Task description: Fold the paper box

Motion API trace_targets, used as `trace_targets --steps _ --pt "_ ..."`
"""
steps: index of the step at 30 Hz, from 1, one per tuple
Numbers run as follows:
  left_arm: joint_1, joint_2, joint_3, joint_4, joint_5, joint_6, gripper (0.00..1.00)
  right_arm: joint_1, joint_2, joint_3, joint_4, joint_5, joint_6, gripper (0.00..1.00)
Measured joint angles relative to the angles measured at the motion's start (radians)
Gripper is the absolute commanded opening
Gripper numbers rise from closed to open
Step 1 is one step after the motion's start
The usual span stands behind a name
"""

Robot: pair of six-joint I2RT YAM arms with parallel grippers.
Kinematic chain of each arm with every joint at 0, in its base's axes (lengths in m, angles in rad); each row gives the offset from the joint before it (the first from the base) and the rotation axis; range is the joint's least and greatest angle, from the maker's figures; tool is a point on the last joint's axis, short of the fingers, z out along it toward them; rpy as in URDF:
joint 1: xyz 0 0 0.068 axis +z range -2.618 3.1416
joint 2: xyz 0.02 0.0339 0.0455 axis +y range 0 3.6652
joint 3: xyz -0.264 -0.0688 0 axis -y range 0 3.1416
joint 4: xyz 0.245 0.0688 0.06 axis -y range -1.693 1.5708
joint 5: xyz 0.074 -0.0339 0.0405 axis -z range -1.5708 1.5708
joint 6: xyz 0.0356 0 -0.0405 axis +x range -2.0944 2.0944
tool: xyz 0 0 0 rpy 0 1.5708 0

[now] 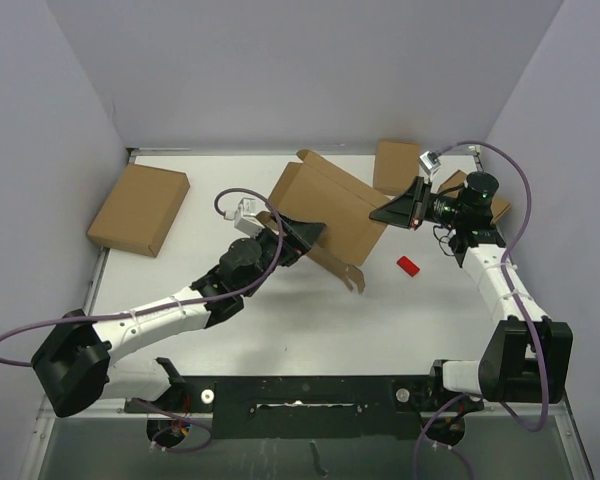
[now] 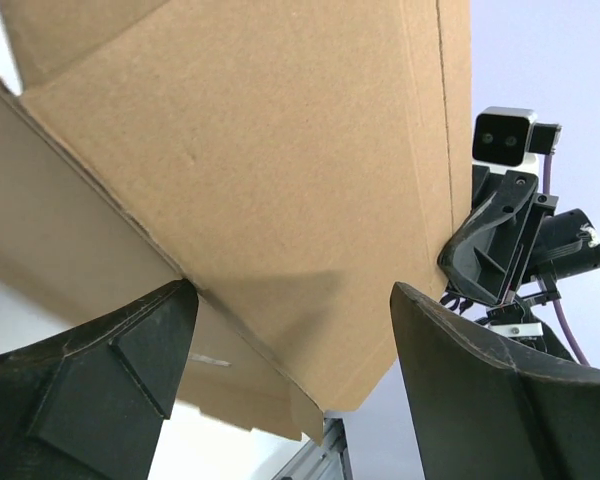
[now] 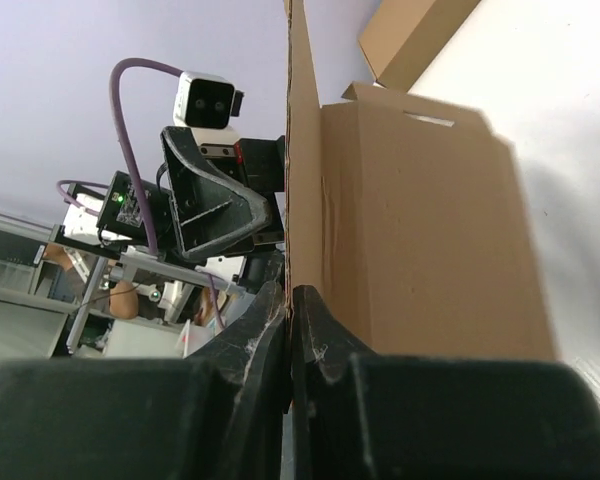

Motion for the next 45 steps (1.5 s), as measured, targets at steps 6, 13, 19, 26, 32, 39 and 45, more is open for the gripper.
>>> trace_targets --steps 6,13,19,26,32,39,45 --pt "0.0 0.03 0.003 0.053 -0.019 0.009 0.58 0.01 0.029 0.0 0.015 0.001 0.032 0.0" --pt "0.005 0.038 0.003 0.089 -0.045 0.033 0.2 0.01 0.04 0.0 -0.011 0.027 0.018 0.0" --pt "0.005 0.036 0.003 0.18 -0.042 0.001 0.0 -0.003 0.048 -0.019 -0.013 0.054 0.021 0.0" --pt "0.003 0.036 0.003 0.19 -0.033 -0.013 0.13 -0.005 0.064 -0.039 0.012 0.052 0.063 0.0" --pt "0.003 0.036 -0.001 0.183 -0.007 -0.009 0.55 -0.029 0.064 -0.039 0.034 0.026 0.071 0.0" --pt "0.006 -0.157 -0.169 0.091 0.027 0.097 0.76 -0.09 0.063 0.045 -0.093 0.006 -0.095 0.0" --pt "0.074 -0.57 -0.28 -0.135 0.101 0.279 0.89 -0.095 0.023 0.219 -0.37 0.01 -0.388 0.0"
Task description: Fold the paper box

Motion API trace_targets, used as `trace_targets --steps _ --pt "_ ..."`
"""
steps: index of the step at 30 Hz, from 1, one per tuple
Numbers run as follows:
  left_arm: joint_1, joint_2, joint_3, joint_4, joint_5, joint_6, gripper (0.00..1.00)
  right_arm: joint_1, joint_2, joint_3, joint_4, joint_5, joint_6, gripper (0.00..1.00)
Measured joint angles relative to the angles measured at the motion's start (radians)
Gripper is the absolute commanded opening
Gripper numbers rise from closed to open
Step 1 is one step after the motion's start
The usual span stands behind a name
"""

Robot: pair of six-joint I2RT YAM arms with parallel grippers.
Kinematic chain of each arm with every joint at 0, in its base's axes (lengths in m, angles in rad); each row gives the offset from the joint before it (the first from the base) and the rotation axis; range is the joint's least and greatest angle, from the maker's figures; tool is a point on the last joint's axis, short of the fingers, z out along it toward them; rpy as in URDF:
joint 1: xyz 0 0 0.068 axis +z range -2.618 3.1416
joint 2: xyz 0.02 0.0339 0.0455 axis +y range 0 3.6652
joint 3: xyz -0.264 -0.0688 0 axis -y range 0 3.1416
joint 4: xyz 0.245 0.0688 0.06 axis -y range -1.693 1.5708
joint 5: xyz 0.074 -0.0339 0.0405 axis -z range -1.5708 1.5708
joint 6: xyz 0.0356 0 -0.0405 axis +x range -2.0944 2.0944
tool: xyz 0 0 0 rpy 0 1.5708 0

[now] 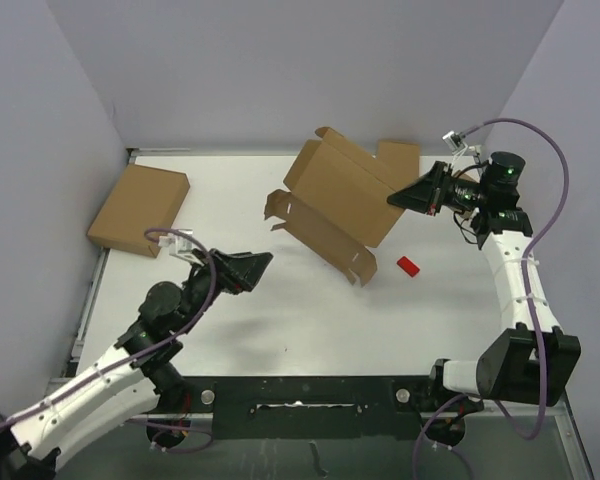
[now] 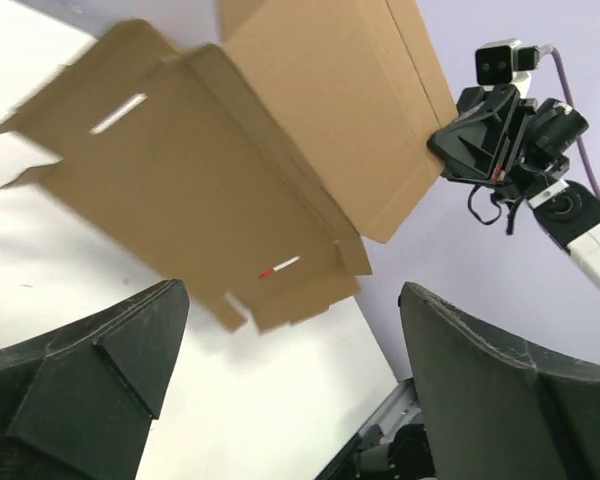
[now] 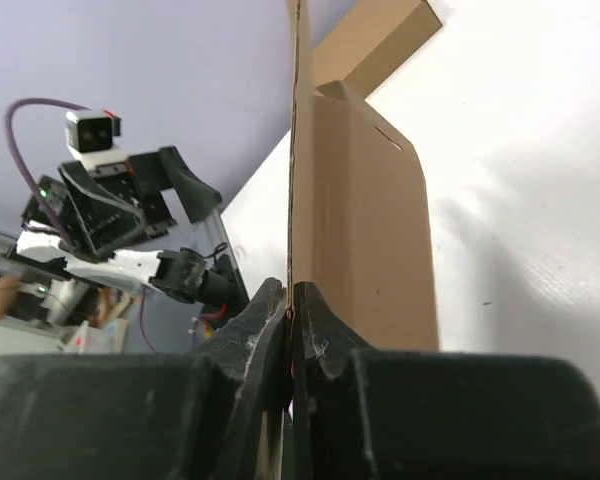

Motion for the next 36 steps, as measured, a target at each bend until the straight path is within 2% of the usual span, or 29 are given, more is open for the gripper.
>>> trace_targets --steps 4,7,10,13,14,20,24,30,36 --pt "0.101 -0.215 -0.007 -0.196 0.047 0.098 0.96 0.0 -0.032 0.054 -0.105 -0.005 -0.127 0.0" --pt "0.182 -0.278 -0.006 -0.305 0.079 0.15 0.96 0.0 -0.033 0.059 -0.153 -0.006 -0.178 0.0" --pt "0.273 -0.26 0.005 -0.396 0.138 0.201 0.95 0.002 -0.031 0.059 -0.204 -0.007 -0.219 0.0" --pt "0.363 -0.154 0.051 -0.44 0.22 0.257 0.92 0.011 -0.031 0.06 -0.26 -0.004 -0.275 0.0" --pt "0.389 -0.102 0.073 -0.44 0.256 0.282 0.88 0.014 -0.031 0.06 -0.278 -0.003 -0.292 0.0" --pt "0.454 0.143 0.112 -0.318 0.441 0.415 0.77 0.026 -0.031 0.06 -0.322 -0.003 -0.34 0.0" --pt "0.455 0.286 0.115 -0.199 0.52 0.492 0.76 0.027 -0.031 0.06 -0.331 -0.003 -0.348 0.0" --pt "0.455 0.425 0.122 -0.063 0.553 0.567 0.69 0.027 -0.031 0.06 -0.33 -0.003 -0.344 0.0" --pt "0.455 0.504 0.122 0.051 0.551 0.592 0.53 0.027 -0.031 0.06 -0.319 -0.005 -0.333 0.0"
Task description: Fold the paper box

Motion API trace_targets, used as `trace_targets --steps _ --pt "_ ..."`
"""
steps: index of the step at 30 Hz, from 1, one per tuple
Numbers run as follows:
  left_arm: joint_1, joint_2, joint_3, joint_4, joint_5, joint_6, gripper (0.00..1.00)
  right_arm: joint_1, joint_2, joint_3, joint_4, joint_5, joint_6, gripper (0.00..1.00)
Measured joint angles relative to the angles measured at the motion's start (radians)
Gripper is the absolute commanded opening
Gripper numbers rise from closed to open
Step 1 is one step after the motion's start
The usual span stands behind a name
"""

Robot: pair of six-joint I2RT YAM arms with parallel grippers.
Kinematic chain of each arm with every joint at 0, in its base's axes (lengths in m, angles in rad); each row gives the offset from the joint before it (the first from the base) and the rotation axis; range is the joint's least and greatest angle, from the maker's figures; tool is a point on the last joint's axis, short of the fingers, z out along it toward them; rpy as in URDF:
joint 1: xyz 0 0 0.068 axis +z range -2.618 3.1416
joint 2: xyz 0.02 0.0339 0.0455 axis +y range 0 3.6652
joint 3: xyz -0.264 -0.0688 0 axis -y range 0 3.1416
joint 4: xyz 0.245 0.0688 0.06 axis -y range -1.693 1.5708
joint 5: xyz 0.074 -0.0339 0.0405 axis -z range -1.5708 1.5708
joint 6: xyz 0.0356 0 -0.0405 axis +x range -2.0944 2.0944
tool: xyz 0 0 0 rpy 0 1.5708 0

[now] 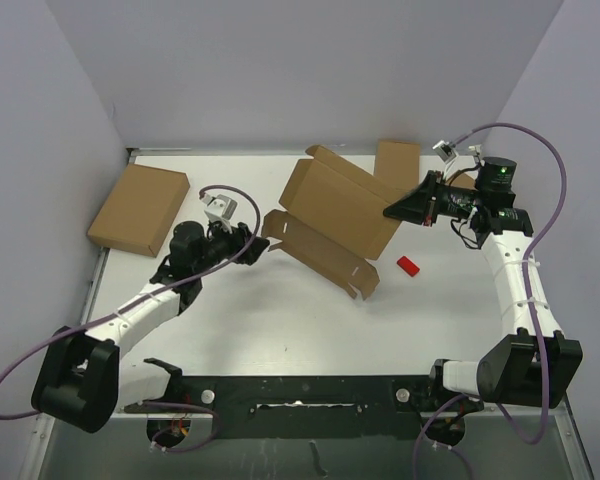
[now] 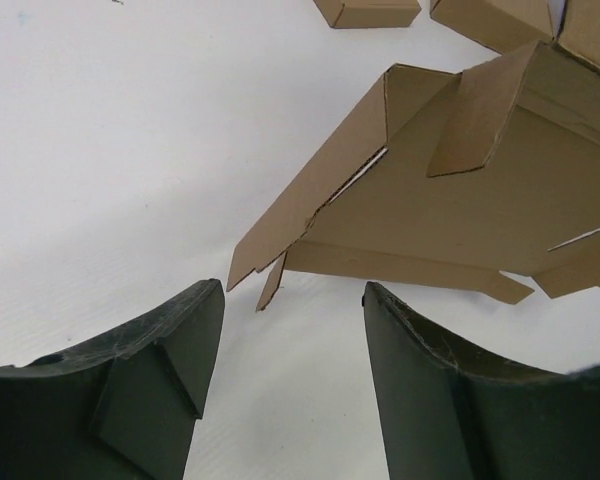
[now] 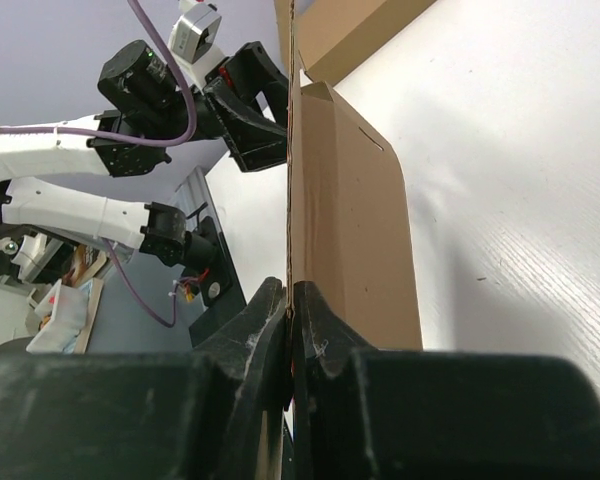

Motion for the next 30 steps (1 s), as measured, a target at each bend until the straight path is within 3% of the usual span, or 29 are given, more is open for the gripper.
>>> trace_targets --steps 5,12,18,24,30 --pt "0.0 0.079 0.024 0.077 0.001 0.003 0.36 0.0 0.0 0.0 0.014 -0.001 0.014 0.0" --pt "0.0 0.126 0.045 0.112 0.005 0.012 0.0 0.0 0.0 0.0 0.019 0.0 0.011 0.0" --pt "0.0 0.08 0.013 0.106 0.004 0.034 0.0 0.0 0.031 0.012 -0.018 0.005 -0.042 0.0" --pt "-0.015 -0.151 -0.087 0.007 -0.024 0.052 0.0 0.018 0.087 0.046 -0.062 0.008 -0.1 0.0" --pt "-0.104 -0.33 -0.145 -0.132 -0.124 0.052 0.0 0.077 0.141 0.06 -0.093 0.016 -0.15 0.0"
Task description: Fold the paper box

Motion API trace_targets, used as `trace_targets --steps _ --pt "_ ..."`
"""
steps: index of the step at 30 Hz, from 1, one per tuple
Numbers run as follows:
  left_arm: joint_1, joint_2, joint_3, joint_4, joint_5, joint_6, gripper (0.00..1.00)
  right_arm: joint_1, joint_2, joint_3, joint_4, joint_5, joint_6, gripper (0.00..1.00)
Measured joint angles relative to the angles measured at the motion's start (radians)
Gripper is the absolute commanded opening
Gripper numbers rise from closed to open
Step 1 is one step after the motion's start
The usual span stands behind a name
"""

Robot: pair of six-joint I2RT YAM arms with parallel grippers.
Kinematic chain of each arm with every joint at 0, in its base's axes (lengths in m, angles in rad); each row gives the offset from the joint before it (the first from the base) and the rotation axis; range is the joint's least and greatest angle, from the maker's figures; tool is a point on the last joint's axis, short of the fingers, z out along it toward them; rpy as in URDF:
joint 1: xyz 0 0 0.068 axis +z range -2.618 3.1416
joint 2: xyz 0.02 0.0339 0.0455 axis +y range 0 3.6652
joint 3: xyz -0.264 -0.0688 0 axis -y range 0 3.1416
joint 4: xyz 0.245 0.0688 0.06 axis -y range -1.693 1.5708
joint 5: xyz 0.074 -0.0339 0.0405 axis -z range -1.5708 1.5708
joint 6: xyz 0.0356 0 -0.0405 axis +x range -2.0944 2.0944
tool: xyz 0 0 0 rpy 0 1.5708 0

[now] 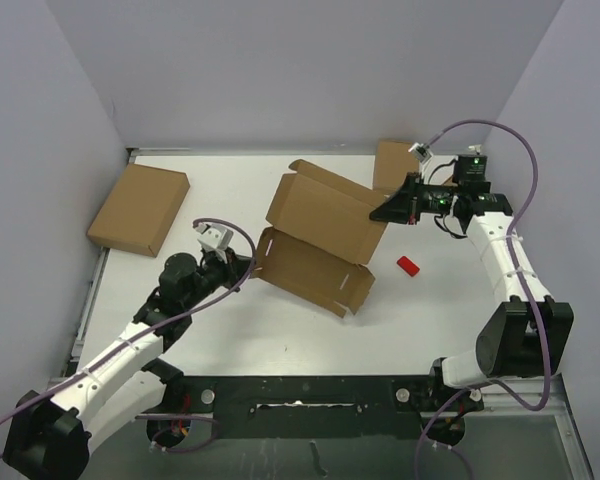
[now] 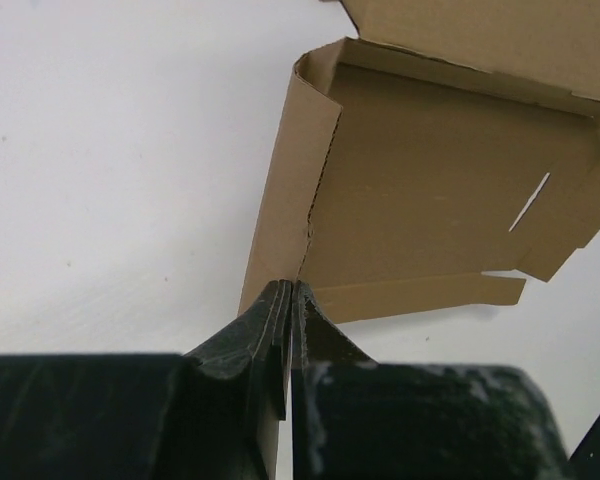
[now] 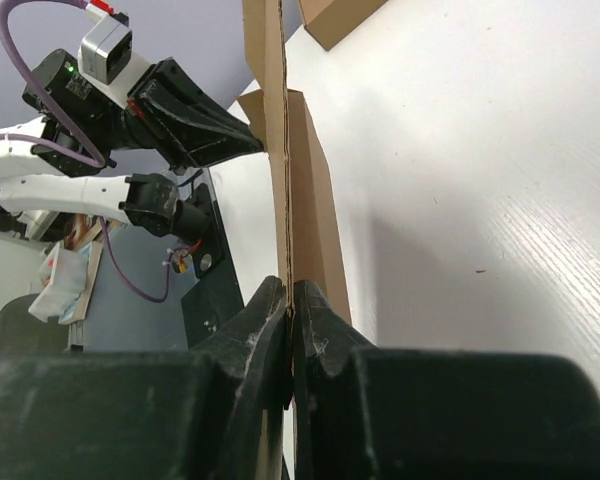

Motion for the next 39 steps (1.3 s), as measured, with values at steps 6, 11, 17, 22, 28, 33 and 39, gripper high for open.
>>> trace_targets --steps 6,11,17,22,28,33,39 --pt "-0.06 -0.04 -0.046 -0.097 -0.106 -0.028 0.0 0.06 0.042 -0.021 -0.015 0.031 -0.045 0.0" --pt "-0.071 -0.041 -0.06 -0.161 -0.145 -0.054 0.0 0.079 0.094 -0.032 -0.043 0.068 -0.1 0.0" --pt "-0.07 -0.057 -0.058 -0.255 -0.156 -0.072 0.0 0.078 0.127 -0.032 -0.095 0.087 -0.18 0.0" --pt "-0.064 -0.075 -0.036 -0.34 -0.167 -0.072 0.0 0.077 0.132 -0.001 -0.145 0.063 -0.256 0.0" --pt "-0.055 -0.076 -0.027 -0.375 -0.172 -0.08 0.08 0.078 0.171 0.077 -0.219 0.038 -0.354 0.0" --pt "-0.054 -0.088 -0.027 -0.402 -0.174 -0.134 0.42 0.078 0.173 0.091 -0.259 0.037 -0.415 0.0" --pt "-0.054 -0.236 -0.037 -0.496 -0.194 -0.305 0.56 0.078 0.173 0.095 -0.272 0.039 -0.447 0.0"
